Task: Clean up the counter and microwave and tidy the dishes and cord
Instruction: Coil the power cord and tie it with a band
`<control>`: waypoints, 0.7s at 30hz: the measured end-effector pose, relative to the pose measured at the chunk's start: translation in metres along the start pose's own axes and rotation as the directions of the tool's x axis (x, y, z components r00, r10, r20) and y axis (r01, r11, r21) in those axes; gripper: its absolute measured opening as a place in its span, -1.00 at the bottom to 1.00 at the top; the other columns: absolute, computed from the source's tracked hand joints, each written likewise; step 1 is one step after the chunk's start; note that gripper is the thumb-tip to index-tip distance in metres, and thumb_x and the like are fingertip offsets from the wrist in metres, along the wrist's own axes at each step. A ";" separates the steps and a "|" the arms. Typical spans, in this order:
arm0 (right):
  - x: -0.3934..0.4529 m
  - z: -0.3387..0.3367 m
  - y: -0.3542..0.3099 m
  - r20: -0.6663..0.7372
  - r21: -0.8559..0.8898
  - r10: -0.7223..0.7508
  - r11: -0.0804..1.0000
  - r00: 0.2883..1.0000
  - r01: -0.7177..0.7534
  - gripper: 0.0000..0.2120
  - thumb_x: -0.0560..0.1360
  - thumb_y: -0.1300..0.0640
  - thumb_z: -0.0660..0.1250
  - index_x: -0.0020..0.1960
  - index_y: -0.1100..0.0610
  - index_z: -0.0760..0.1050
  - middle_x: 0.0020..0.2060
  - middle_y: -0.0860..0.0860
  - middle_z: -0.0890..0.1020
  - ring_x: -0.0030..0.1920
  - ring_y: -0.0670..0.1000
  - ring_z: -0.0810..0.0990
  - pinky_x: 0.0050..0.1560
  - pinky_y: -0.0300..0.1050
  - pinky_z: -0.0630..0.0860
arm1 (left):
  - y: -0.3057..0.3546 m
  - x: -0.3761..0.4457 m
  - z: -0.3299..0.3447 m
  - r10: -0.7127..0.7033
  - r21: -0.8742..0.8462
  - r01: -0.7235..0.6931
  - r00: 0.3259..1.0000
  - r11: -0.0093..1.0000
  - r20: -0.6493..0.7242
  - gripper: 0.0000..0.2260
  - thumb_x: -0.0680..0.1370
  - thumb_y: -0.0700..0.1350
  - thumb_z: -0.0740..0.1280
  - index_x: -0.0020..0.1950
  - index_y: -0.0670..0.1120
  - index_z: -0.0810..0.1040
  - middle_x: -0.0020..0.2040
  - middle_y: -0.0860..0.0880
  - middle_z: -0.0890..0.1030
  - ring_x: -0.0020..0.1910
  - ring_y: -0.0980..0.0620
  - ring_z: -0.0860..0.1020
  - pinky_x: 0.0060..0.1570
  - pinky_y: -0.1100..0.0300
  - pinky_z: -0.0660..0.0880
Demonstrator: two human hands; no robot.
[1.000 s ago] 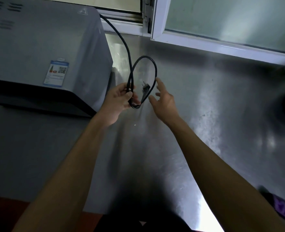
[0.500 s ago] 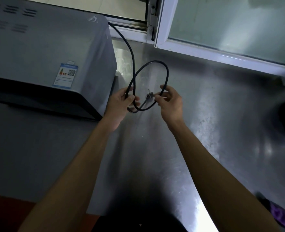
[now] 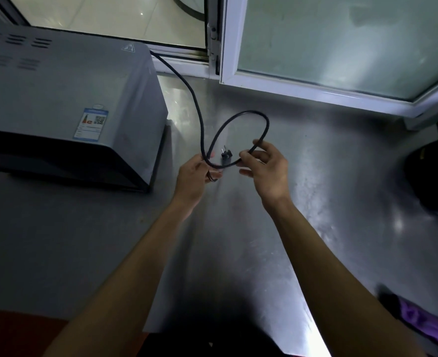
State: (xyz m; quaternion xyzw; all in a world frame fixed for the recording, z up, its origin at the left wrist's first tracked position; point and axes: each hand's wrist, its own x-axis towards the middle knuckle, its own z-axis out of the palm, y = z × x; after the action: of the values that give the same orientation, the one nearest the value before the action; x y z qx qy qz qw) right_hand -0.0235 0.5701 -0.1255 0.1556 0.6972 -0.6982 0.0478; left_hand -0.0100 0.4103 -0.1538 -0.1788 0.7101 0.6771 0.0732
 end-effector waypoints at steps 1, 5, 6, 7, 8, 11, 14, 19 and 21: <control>-0.003 0.000 -0.002 0.009 0.017 0.018 1.000 1.000 -0.019 -0.68 0.55 0.23 0.40 0.28 0.18 0.46 -0.06 0.10 0.71 -0.10 0.10 0.72 -0.06 0.01 0.67 | -0.001 -0.007 0.004 -0.004 -0.017 0.004 1.000 1.000 0.008 -0.81 0.66 -0.19 0.20 0.18 -0.03 0.57 -0.08 -0.11 0.71 -0.07 -0.08 0.70 0.13 -0.11 0.60; -0.008 0.000 -0.008 0.074 0.130 0.163 0.977 0.984 -0.171 -0.76 0.56 0.20 0.39 0.20 0.24 0.50 0.00 0.17 0.71 0.01 0.18 0.70 0.04 0.04 0.61 | -0.009 -0.026 0.012 0.002 -0.064 0.000 1.000 0.998 0.018 -0.80 0.68 -0.18 0.16 0.16 -0.04 0.56 -0.08 -0.17 0.69 -0.06 -0.13 0.70 0.12 -0.12 0.60; -0.008 0.000 -0.009 0.116 0.157 0.211 0.961 0.971 -0.227 -0.78 0.58 0.17 0.36 0.17 0.24 0.53 0.02 0.16 0.71 0.01 0.15 0.70 0.07 0.06 0.59 | -0.010 -0.028 0.011 -0.003 -0.082 0.004 1.000 0.997 0.011 -0.80 0.68 -0.18 0.16 0.16 -0.04 0.57 -0.08 -0.18 0.69 -0.05 -0.14 0.70 0.11 -0.11 0.60; -0.008 0.000 -0.009 0.158 0.182 0.254 0.942 0.954 -0.281 -0.82 0.59 0.15 0.34 0.13 0.23 0.55 0.04 0.15 0.71 -0.01 0.12 0.70 0.09 0.07 0.58 | -0.010 -0.029 0.009 -0.008 -0.098 0.008 1.000 0.995 0.004 -0.79 0.68 -0.18 0.17 0.17 -0.03 0.58 -0.08 -0.16 0.69 -0.05 -0.15 0.69 0.11 -0.10 0.60; -0.008 0.000 -0.008 0.187 0.205 0.289 0.923 0.939 -0.325 -0.86 0.60 0.14 0.33 0.07 0.21 0.57 0.02 0.14 0.71 -0.04 0.08 0.70 0.07 0.06 0.57 | -0.010 -0.030 0.008 -0.007 -0.105 0.007 1.000 0.994 -0.002 -0.78 0.68 -0.18 0.17 0.19 -0.03 0.58 -0.10 -0.15 0.69 -0.04 -0.16 0.69 0.10 -0.09 0.61; -0.009 0.001 -0.005 0.174 0.224 0.347 0.898 0.922 -0.380 -0.91 0.61 0.18 0.31 -0.05 0.18 0.54 -0.08 0.11 0.70 -0.17 0.03 0.68 -0.04 -0.01 0.54 | -0.009 -0.033 0.001 0.014 -0.099 -0.015 1.000 0.995 -0.005 -0.77 0.68 -0.20 0.16 0.17 -0.04 0.60 -0.18 -0.11 0.67 -0.13 -0.13 0.68 0.03 -0.07 0.62; -0.013 0.000 -0.002 0.120 0.204 0.316 0.920 0.941 -0.334 -0.93 0.63 0.22 0.26 -0.01 0.18 0.49 -0.16 0.11 0.67 -0.28 0.02 0.61 -0.16 -0.05 0.56 | -0.005 -0.033 -0.009 -0.040 -0.169 0.036 0.999 0.985 -0.025 -0.77 0.63 -0.30 0.21 0.22 -0.18 0.59 -0.22 -0.07 0.62 -0.25 -0.04 0.62 -0.06 0.00 0.58; -0.021 -0.006 0.000 0.060 0.105 0.207 0.971 0.976 -0.213 -0.90 0.62 0.26 0.23 0.11 0.19 0.47 -0.18 0.12 0.65 -0.34 0.01 0.52 -0.23 -0.09 0.50 | 0.006 -0.031 -0.022 -0.111 -0.262 0.112 0.994 0.958 0.019 -0.74 0.53 -0.30 0.24 0.14 -0.16 0.62 -0.11 -0.07 0.65 -0.06 -0.09 0.63 0.09 -0.09 0.49; -0.024 -0.009 0.004 0.055 0.054 0.156 0.986 0.986 -0.159 -0.86 0.62 0.23 0.24 0.17 0.20 0.46 -0.16 0.11 0.67 -0.32 0.01 0.53 -0.24 -0.11 0.52 | 0.010 -0.032 -0.020 -0.107 -0.245 0.108 0.994 0.964 0.019 -0.76 0.52 -0.18 0.27 0.16 -0.12 0.61 0.01 -0.09 0.68 0.07 -0.09 0.62 0.11 -0.08 0.50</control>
State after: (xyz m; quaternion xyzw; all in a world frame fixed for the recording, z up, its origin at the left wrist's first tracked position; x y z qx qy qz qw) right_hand 0.0011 0.5752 -0.1220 0.1939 0.6605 -0.7160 0.1159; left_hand 0.0192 0.3952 -0.1321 -0.2226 0.6099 0.7554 0.0892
